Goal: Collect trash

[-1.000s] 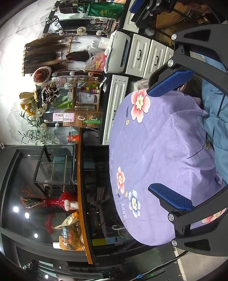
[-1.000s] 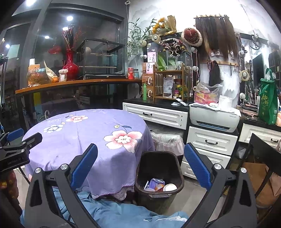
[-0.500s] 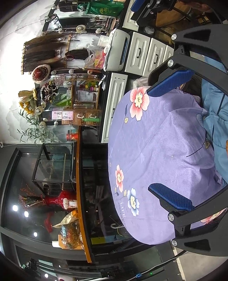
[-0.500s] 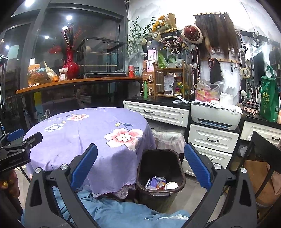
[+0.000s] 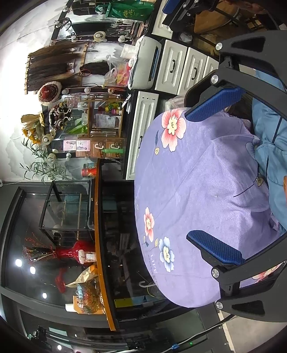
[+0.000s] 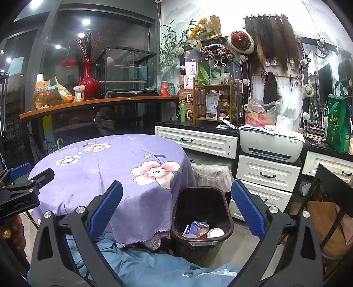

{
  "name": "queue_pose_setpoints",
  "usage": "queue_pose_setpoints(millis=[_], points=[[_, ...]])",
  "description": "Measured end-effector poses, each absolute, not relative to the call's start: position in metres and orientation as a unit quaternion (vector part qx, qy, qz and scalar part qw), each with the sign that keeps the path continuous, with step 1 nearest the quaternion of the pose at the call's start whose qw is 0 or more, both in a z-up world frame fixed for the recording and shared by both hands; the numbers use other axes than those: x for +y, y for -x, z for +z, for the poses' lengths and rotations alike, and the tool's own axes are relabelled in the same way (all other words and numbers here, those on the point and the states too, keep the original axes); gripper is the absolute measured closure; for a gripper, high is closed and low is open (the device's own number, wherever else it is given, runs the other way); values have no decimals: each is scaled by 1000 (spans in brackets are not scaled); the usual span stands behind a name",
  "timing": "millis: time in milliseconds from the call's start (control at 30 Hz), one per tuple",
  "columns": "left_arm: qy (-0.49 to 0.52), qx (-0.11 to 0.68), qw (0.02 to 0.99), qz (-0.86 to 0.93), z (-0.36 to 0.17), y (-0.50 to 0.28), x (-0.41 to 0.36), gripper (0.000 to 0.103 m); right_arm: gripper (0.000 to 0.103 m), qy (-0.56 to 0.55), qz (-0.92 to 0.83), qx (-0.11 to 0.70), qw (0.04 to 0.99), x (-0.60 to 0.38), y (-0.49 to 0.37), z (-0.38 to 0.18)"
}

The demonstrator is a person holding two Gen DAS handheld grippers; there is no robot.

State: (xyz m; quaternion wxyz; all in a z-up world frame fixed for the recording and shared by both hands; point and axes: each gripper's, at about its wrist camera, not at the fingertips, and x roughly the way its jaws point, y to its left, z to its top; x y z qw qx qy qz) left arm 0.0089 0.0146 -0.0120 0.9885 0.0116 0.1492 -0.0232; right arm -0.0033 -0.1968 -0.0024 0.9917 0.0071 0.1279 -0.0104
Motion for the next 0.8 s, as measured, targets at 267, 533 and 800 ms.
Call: queue_pose_setpoints(millis=[267, 533, 800], points=[[-11, 149, 988, -26, -12, -9, 14, 6, 6, -7, -10, 128, 992, -197, 3, -2], [-14, 152, 988, -28, -13, -10, 12, 6, 6, -8, -11, 129, 992, -197, 3, -3], [-18, 152, 988, -29, -16, -11, 11, 6, 6, -9, -11, 130, 991, -196, 4, -6]])
